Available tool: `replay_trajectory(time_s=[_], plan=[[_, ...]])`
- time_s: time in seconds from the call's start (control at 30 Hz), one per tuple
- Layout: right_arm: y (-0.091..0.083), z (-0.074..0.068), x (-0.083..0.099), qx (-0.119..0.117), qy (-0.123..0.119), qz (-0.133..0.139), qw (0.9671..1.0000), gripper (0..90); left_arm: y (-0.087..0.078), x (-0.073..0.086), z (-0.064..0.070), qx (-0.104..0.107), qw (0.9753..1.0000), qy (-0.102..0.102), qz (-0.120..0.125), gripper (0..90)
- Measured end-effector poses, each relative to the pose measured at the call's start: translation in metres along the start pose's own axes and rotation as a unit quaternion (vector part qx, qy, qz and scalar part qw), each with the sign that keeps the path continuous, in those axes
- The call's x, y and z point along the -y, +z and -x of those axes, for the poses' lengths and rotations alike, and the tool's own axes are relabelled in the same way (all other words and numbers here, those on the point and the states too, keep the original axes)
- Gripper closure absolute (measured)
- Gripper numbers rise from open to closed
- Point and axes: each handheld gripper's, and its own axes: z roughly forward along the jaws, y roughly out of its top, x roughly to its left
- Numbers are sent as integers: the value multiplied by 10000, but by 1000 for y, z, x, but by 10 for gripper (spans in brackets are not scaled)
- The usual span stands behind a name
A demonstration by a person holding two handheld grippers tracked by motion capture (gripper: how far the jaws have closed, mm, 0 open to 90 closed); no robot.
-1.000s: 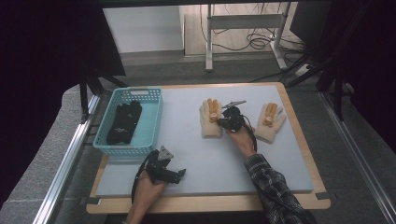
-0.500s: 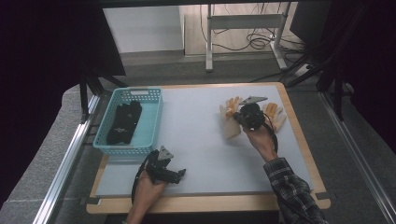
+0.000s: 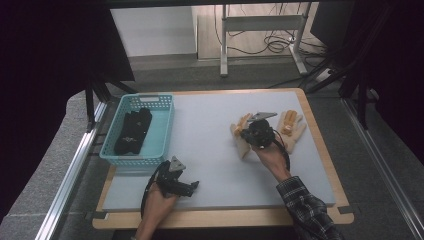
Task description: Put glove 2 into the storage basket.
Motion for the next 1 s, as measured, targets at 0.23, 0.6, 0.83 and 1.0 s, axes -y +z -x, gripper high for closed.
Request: replay_trajectory(time_s=[0.23, 0.6, 0.83, 1.0], plan=[[13, -25, -12, -312, -333, 51, 9989, 640, 0, 0, 0, -3, 10000, 7, -4, 23], [35, 1, -9, -272, -365, -14, 9990, 480, 0, 0, 0, -3, 10000, 10, -6, 23], [69, -11, -14, -697, -786, -148, 9944, 307, 0, 0, 0, -2, 10000, 7, -2, 23], [90, -17, -10, -728, -1148, -402, 9899, 277, 0, 0, 0, 2, 10000, -4, 11, 23]])
